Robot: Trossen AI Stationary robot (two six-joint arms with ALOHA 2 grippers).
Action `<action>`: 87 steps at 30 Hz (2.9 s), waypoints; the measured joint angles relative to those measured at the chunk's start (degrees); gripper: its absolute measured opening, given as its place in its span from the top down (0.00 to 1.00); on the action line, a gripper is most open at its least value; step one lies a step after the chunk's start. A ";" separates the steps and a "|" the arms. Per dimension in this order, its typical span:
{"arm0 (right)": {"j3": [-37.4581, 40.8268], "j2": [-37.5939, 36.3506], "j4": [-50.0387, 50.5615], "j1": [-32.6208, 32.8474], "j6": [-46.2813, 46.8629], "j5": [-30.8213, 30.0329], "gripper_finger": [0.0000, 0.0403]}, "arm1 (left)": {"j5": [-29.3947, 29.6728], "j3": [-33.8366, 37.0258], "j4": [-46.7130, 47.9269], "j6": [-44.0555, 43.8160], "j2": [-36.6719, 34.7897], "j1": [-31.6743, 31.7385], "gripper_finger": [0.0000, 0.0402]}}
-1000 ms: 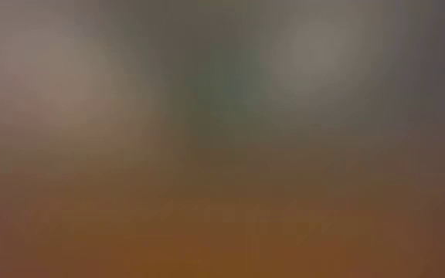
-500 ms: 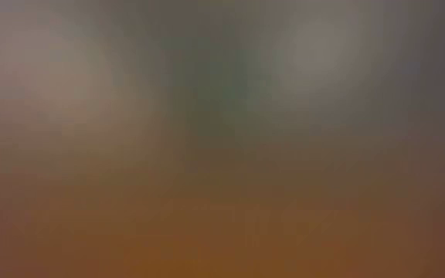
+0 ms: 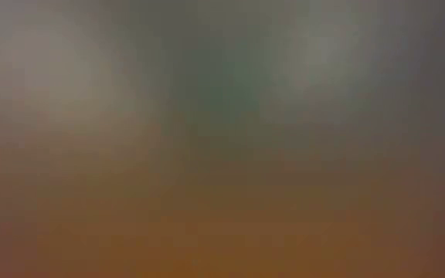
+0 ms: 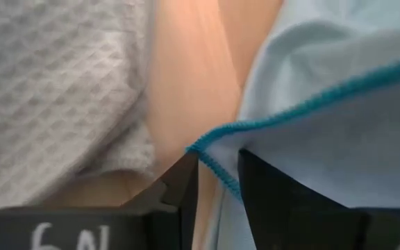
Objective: Roll microfiber towels into tight, uniform cylinder then place into a basket
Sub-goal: Fold the blue towel
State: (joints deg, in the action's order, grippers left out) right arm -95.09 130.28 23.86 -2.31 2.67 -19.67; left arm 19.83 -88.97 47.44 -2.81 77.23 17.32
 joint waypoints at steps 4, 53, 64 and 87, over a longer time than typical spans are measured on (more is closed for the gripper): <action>0.00 0.08 0.29 0.02 0.01 -0.10 0.76 | 0.00 0.00 0.19 0.02 0.00 0.00 1.00; -0.04 -6.06 -6.52 1.57 15.32 -0.17 0.66 | 0.51 0.00 3.32 0.52 0.00 0.42 1.00; 0.70 -6.06 -1.02 6.71 -0.81 -7.35 0.66 | 0.48 0.00 3.32 2.16 0.00 0.42 1.00; 12.90 -5.55 -15.59 2.35 -14.85 -4.74 0.66 | 0.18 0.00 3.52 3.41 0.00 0.39 1.00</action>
State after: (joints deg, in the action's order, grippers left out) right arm -82.19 124.73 8.27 0.05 -12.18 -24.41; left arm 20.01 -88.97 50.96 0.60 77.23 17.72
